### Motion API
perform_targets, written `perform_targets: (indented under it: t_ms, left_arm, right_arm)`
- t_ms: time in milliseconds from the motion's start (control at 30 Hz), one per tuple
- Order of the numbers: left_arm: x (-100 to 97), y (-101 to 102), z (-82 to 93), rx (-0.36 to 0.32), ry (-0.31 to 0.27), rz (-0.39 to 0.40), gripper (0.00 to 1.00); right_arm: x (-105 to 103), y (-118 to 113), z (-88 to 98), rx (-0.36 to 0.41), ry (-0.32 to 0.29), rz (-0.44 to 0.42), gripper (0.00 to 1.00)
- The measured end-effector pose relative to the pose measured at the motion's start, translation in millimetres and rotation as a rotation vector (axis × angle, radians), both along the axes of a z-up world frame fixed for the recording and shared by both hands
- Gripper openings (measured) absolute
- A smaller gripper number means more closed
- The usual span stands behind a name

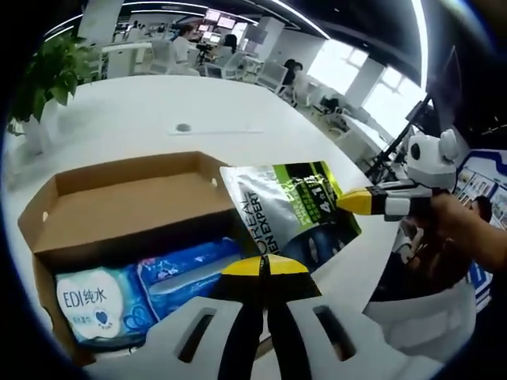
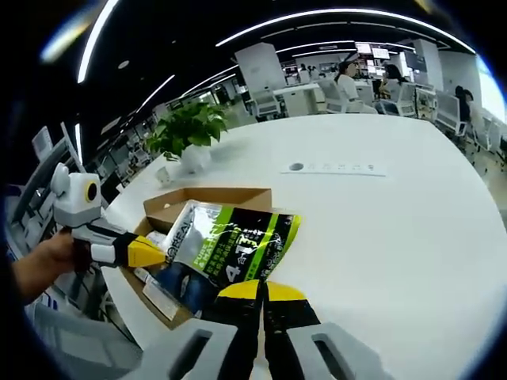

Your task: Operate the shoe box by opening the lid, removing the specified soft item, and placing it in the target area until the item is outside and the box remains undamaged.

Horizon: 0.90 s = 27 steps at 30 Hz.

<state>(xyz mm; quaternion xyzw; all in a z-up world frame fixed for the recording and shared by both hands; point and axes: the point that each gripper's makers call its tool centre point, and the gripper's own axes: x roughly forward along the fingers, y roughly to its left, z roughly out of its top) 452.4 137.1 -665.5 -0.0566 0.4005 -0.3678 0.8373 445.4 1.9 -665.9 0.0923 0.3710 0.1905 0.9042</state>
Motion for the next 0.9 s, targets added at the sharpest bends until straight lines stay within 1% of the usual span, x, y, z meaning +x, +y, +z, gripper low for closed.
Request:
perform_targets:
  t_ms: [233, 467, 767, 900]
  left_arm:
    - [1.5, -17, -1.2, -0.007, 0.005, -0.007, 0.00]
    - [2.4, -33, -5.7, 0.002, 0.009, -0.020, 0.00]
    - [5.3, -51, -18.7, 0.033, 0.015, -0.043, 0.00]
    - [7.4, -58, -23.6, 0.045, 0.021, -0.049, 0.00]
  right_arm:
    - [2, -17, -4.4, -0.017, 0.010, -0.007, 0.00]
    - [5, -33, -8.6, -0.025, 0.018, -0.019, 0.00]
    - [9, -50, -20.8, -0.041, 0.028, -0.022, 0.00]
    - [11, -57, -28.6, -0.051, 0.043, -0.020, 0.00]
